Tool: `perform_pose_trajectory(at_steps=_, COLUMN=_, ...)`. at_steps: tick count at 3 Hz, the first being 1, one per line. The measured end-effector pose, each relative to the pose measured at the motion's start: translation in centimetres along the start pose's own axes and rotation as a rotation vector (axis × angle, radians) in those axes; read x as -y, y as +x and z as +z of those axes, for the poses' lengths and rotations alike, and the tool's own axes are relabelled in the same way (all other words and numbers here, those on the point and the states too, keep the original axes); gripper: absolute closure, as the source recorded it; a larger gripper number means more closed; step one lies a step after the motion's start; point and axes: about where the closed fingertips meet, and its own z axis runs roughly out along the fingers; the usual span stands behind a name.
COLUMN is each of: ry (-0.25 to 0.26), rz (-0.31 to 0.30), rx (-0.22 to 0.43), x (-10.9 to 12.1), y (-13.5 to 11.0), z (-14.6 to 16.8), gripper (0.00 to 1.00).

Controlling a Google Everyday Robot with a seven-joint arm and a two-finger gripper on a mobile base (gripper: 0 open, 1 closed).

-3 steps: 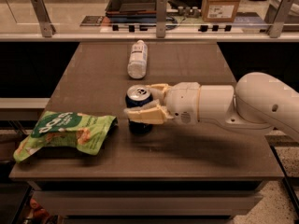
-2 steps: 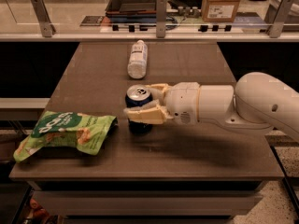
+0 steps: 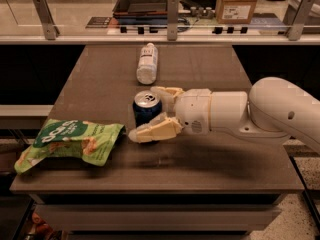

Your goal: Move pepsi can near green rice chip bag

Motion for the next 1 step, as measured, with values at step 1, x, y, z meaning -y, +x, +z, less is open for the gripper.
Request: perform_pose_trajectory(at_steps=1, ry=0.0, rz=0.0, rx=0.0, x=-0.01, y=0.0, z=0.01, gripper=0.0)
